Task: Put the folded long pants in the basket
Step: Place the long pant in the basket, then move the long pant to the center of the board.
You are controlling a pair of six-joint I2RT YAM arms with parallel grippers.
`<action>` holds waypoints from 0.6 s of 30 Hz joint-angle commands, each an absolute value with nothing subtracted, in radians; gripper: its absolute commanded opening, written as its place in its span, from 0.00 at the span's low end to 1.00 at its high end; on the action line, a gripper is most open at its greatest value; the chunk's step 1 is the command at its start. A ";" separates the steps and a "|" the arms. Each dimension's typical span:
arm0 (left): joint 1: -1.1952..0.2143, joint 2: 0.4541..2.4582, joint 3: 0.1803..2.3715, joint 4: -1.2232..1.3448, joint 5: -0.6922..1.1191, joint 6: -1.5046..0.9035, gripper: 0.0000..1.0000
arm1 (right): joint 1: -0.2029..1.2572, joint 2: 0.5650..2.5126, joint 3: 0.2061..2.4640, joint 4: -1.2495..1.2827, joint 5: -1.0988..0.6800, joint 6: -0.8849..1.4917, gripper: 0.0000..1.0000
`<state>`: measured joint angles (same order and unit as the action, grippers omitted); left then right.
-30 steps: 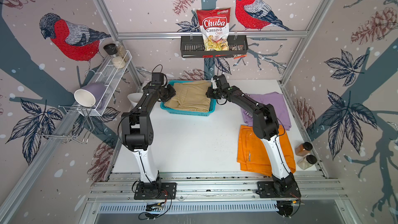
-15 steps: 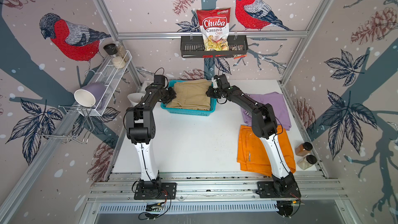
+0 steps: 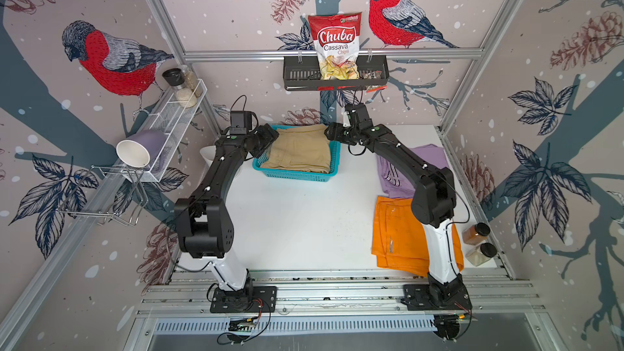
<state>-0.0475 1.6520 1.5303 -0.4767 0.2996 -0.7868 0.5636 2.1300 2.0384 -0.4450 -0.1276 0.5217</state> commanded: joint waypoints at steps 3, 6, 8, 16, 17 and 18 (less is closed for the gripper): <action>-0.251 1.389 1.401 -0.500 0.165 -0.832 0.97 | 0.554 1.941 1.924 -0.510 0.017 0.515 0.86; -0.398 1.231 1.211 -0.415 0.156 -0.912 0.97 | 0.521 1.765 1.763 -0.468 0.015 0.558 0.91; -0.503 1.150 1.058 -0.301 0.162 -0.979 0.96 | 0.477 1.633 1.629 -0.425 -0.026 0.595 0.93; -0.886 1.294 0.964 -0.166 0.098 -0.980 0.96 | 0.244 1.046 0.986 -0.166 -0.138 0.673 1.00; -0.921 1.339 0.980 -0.166 0.085 -0.976 0.96 | 0.229 1.011 0.951 -0.176 -0.127 0.649 1.00; -0.955 1.385 0.984 -0.143 0.074 -0.977 0.96 | 0.207 0.982 0.923 -0.201 -0.105 0.638 1.00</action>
<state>-0.8951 1.3144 0.9615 -0.2157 0.1204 -0.9939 0.2390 1.0420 0.9833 -0.2638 -0.0952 0.6571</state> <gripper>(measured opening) 0.958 0.998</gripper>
